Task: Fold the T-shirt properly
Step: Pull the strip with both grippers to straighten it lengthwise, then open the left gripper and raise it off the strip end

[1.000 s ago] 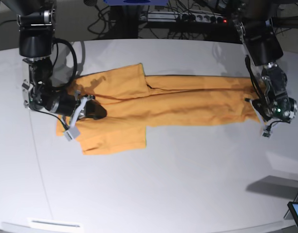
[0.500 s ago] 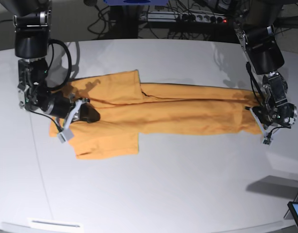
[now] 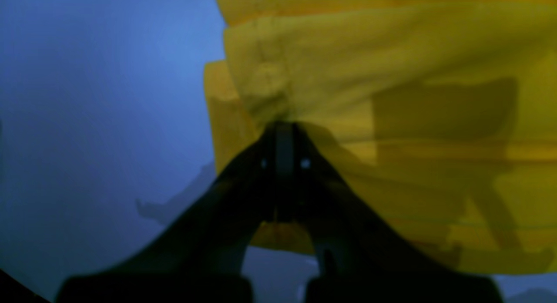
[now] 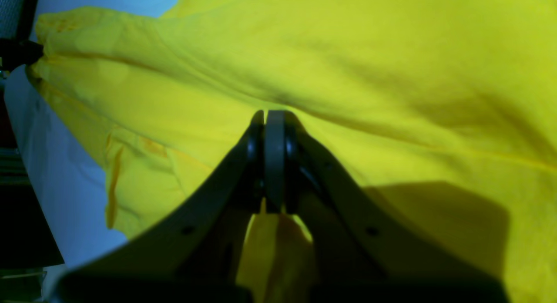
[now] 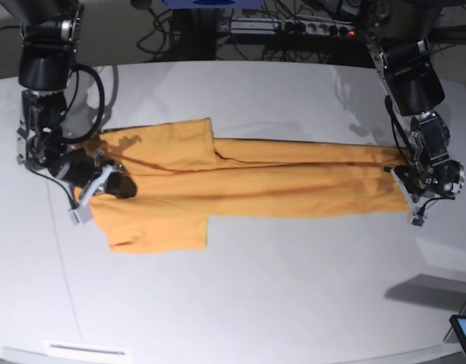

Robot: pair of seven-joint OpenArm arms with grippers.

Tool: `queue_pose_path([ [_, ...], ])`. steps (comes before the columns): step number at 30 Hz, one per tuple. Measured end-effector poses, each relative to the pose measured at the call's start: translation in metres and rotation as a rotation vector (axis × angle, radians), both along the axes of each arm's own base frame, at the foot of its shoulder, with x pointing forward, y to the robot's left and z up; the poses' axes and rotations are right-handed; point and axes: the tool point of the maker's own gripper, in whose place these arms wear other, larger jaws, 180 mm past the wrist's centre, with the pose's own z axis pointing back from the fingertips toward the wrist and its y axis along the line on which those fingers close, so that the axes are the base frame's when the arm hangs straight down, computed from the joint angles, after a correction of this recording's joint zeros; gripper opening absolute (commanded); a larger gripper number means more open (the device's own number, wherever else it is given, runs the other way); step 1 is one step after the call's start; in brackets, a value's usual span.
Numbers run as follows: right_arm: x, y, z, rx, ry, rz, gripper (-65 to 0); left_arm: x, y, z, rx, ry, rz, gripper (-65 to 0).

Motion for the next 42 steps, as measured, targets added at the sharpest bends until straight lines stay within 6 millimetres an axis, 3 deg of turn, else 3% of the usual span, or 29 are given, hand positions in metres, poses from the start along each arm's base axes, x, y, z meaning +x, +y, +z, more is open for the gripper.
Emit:
queue_pose_path([
  [30,-0.014,-0.005,0.013,-0.151,-0.006,0.08,-64.3,-0.007,-0.006,0.016,0.049,-0.037,-0.04,-65.0],
  [34,-0.012,-0.002,0.031,-0.186,-0.069,0.103,-64.0,-0.003,-0.005,0.023,0.057,-0.055,-0.04,-58.8],
  [37,-0.007,0.002,0.047,-0.197,-0.126,0.111,-63.7,0.004,-0.006,0.043,0.094,-0.107,-0.06,-49.7],
  [42,-0.006,0.003,0.054,-0.204,-0.147,0.115,-63.0,0.005,-0.006,0.066,0.14,-0.125,-0.055,-37.1],
])
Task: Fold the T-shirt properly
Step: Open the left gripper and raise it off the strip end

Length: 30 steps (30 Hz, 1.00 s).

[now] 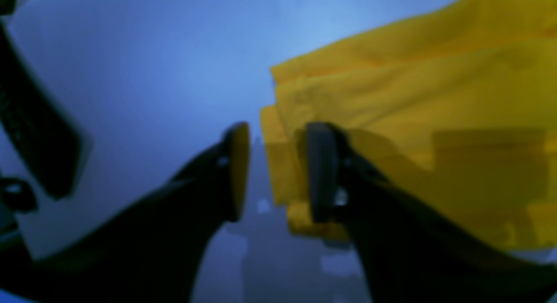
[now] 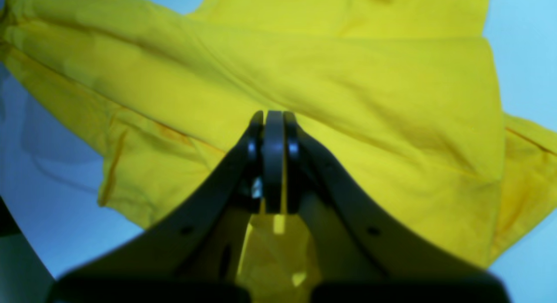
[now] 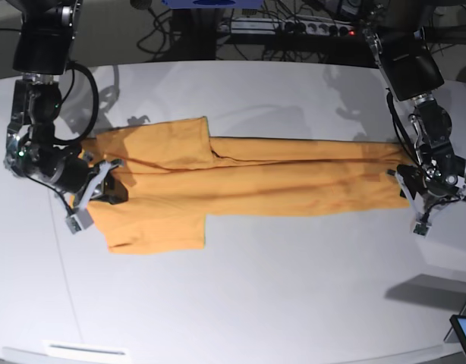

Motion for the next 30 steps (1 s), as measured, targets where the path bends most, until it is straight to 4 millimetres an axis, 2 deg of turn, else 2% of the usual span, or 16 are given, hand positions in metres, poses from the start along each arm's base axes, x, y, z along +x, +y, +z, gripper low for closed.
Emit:
queue_pose_path([
  [3,-0.001,0.0,0.002,-0.006,-0.007,0.004,-55.9,0.001,0.003,0.026,0.056,-0.038,0.002,-34.1],
  [6,-0.003,0.001,0.008,-0.034,-0.013,0.024,-41.4,0.008,0.005,0.059,0.112,-0.118,-0.014,-31.7],
  [8,-0.006,0.001,0.013,-0.057,-0.023,0.038,-36.0,0.002,0.011,0.065,0.115,-0.137,0.005,-30.6],
  [11,-0.007,-0.002,0.025,-0.089,-0.056,0.055,-36.3,-0.017,0.031,0.062,0.128,-0.111,0.081,-30.6],
  [15,-0.005,-0.006,0.04,-0.126,-0.103,0.067,-36.6,-0.027,0.047,0.067,0.108,-0.149,0.139,-30.6],
  [17,-0.008,-0.008,0.037,-0.145,-0.079,0.077,-36.6,-0.04,0.053,0.06,0.105,-0.134,0.158,-30.6],
  [19,-0.011,-0.01,0.034,-0.156,-0.063,0.08,-36.6,-0.062,0.062,0.047,0.122,-0.067,0.2,-30.6],
  [21,-0.01,-0.013,0.033,-0.149,-0.044,0.041,-36.6,-0.072,0.065,0.041,0.122,-0.046,0.21,-30.9],
  [25,-0.01,-0.018,0.031,-0.141,-0.021,-0.008,-36.6,-0.075,0.066,0.04,0.084,-0.1,0.22,-31.4],
  [30,-0.02,-0.018,0.022,-0.136,0.012,-0.013,-36.6,-0.103,0.077,0.045,-0.022,-0.206,0.288,-31.4],
])
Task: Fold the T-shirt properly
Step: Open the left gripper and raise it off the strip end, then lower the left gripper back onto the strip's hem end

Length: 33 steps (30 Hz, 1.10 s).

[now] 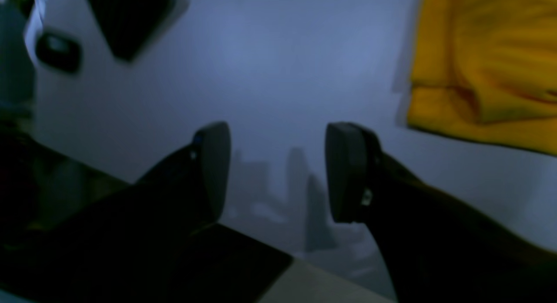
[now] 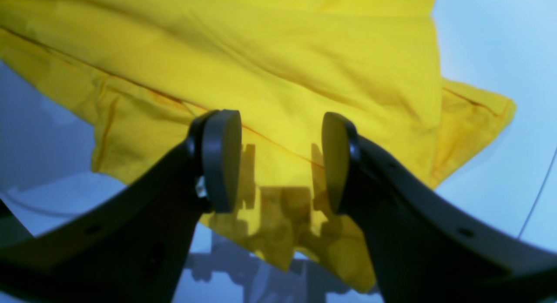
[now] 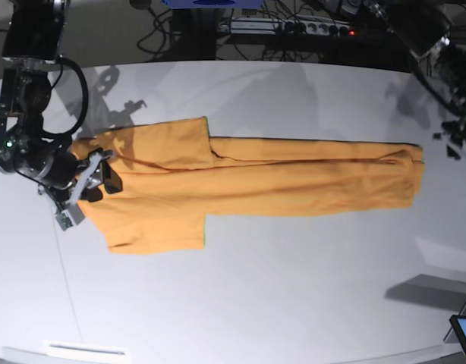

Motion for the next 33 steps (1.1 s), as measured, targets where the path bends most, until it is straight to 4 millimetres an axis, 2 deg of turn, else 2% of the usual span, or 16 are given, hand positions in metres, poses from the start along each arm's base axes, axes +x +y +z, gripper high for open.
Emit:
queue_pose_path([
  [2,-0.003,-0.001,-0.003,0.001,0.008,-0.002,-36.6,0.0,-0.005,-0.002,-0.075,-0.06,-0.019,-31.4],
  [4,-0.007,0.0,-0.003,-0.006,0.009,0.003,-36.6,-0.005,-0.009,-0.012,-0.155,-0.077,-0.029,-31.4],
  [7,-0.012,0.003,0.004,-0.018,-0.012,0.015,-36.6,-0.013,-0.006,-0.024,-0.227,-0.078,-0.013,-31.4],
  [11,-0.014,0.008,0.016,-0.019,-0.054,0.034,-36.6,-0.012,0.0,-0.024,-0.303,-0.135,0.006,-31.4],
  [16,-0.025,0.008,0.005,-0.023,-0.013,0.031,-36.6,-0.01,-0.007,-0.045,-0.416,-0.129,0.01,-31.4],
  [18,-0.027,0.008,0.004,-0.022,-0.01,0.03,-36.6,0.002,-0.007,-0.038,-0.445,-0.158,-0.009,-31.4],
  [21,-0.027,0.008,0.004,-0.017,-0.011,0.029,-36.6,0.028,-0.002,-0.017,-0.492,-0.262,-0.047,-31.4],
  [22,-0.029,0.008,0.002,-0.017,-0.005,0.03,-36.6,0.03,0.002,-0.017,-0.512,-0.281,-0.036,-31.4],
  [25,-0.035,0.007,-0.003,-0.02,0.013,0.029,-36.6,0.021,0.007,-0.044,-0.573,-0.206,0.009,-31.4],
  [27,-0.033,0.008,-0.001,-0.017,0.008,0.028,-36.6,0.021,-0.005,-0.064,-0.615,-0.145,-0.014,-31.4],
  [30,-0.032,0.007,0.0,-0.019,0.003,0.028,-36.6,0.033,-0.019,-0.068,-0.63,-0.125,-0.065,-31.4],
  [33,-0.033,0.006,-0.001,-0.022,0.006,0.027,-36.6,0.035,-0.022,-0.068,-0.625,-0.116,-0.084,-31.4],
])
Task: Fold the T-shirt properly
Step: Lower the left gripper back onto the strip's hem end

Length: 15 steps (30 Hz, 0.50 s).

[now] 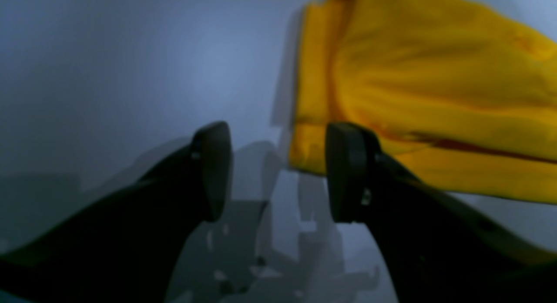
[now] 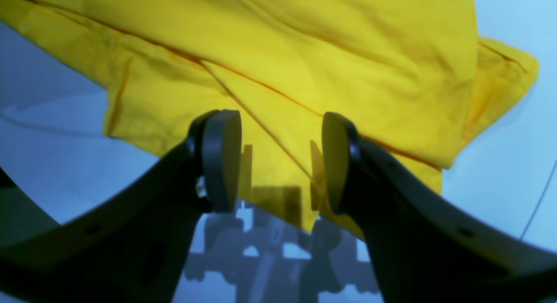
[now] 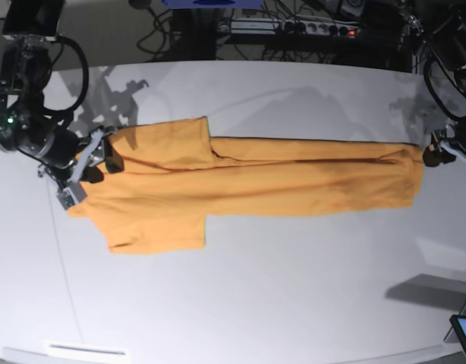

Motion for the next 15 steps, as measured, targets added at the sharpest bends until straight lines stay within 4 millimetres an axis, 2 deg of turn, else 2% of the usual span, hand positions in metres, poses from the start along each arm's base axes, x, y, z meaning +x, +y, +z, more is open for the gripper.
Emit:
queue_pose_path([
  [6,-0.009,0.0,-0.007,-0.002,0.027,0.001,-36.6,-0.013,-0.019,-0.025,-0.027,0.07,-0.038,-31.4],
  [11,-0.009,0.0,-0.007,-0.005,0.026,0.004,-36.6,-0.021,-0.014,-0.026,-0.017,0.085,-0.029,-31.4],
  [15,-0.009,-0.008,-0.007,-0.032,0.029,0.009,-36.6,-0.022,-0.015,-0.027,-0.023,0.085,-0.028,-31.4],
])
